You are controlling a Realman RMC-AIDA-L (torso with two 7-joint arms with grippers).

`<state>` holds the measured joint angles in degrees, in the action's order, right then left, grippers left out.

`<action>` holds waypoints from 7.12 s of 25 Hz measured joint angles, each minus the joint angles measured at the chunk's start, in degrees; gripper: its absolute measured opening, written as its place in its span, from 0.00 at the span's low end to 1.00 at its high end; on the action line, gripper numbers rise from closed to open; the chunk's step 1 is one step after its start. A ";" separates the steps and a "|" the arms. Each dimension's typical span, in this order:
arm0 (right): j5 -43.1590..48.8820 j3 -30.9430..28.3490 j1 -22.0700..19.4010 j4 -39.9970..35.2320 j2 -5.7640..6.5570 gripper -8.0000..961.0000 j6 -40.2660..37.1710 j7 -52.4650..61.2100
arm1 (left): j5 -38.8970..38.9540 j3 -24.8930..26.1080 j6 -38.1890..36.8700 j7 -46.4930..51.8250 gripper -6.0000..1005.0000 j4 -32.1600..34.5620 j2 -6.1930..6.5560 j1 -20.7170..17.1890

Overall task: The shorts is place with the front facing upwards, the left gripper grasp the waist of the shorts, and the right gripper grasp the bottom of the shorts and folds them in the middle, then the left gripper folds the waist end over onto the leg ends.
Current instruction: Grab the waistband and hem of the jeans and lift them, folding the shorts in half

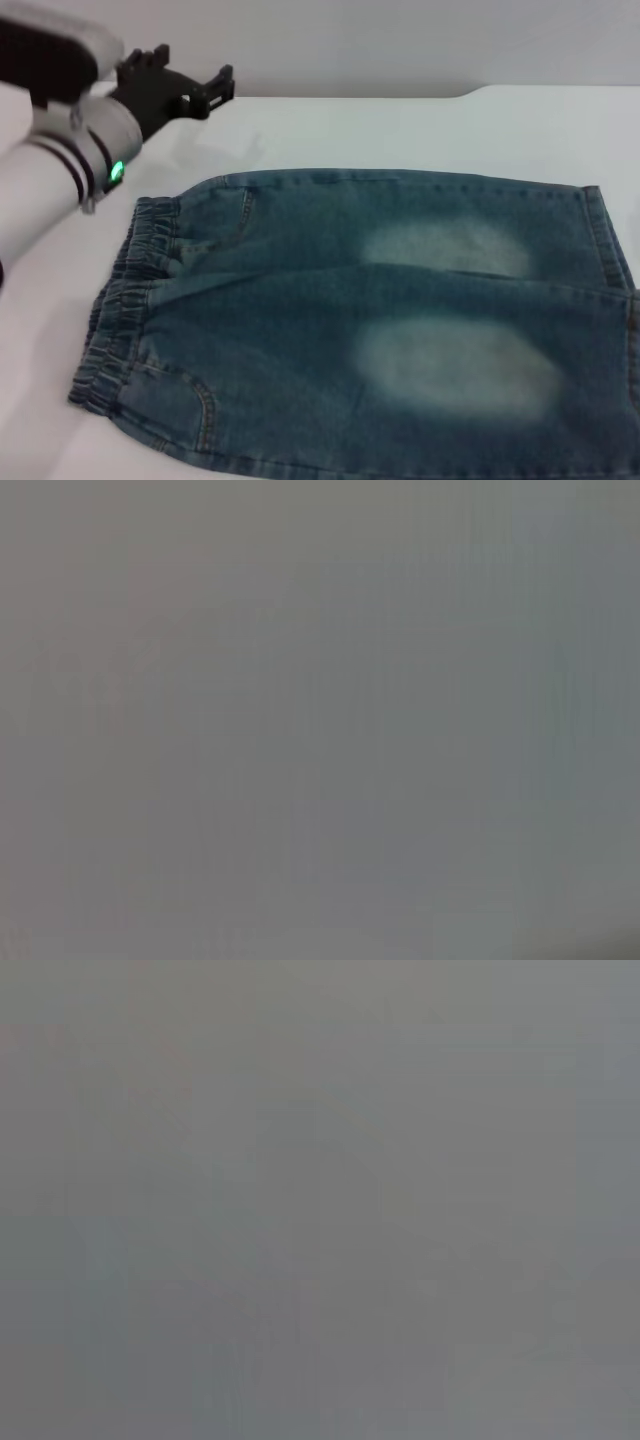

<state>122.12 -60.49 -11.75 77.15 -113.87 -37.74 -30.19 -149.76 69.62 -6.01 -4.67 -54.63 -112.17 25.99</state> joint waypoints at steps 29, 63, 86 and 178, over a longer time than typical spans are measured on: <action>27.12 -54.99 10.56 35.21 -4.57 0.67 105.49 14.34 | -8.51 27.33 78.22 -9.88 0.84 -40.17 -5.68 -0.13; 34.00 -49.26 10.27 29.87 -5.06 0.67 107.98 19.05 | -15.74 21.38 110.21 -0.30 0.84 -32.70 -5.83 4.60; 34.86 -49.11 10.31 30.55 -5.12 0.67 108.17 18.85 | -14.59 17.87 107.71 1.29 0.84 -25.21 -6.22 6.55; 34.46 -24.53 3.05 33.46 -4.92 0.55 121.31 33.14 | -13.89 18.53 105.74 -5.09 0.03 -21.29 -5.78 10.43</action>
<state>156.59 -85.03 -8.71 110.61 -118.79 83.57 2.95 -163.65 88.16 99.73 -9.76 -75.92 -117.95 36.42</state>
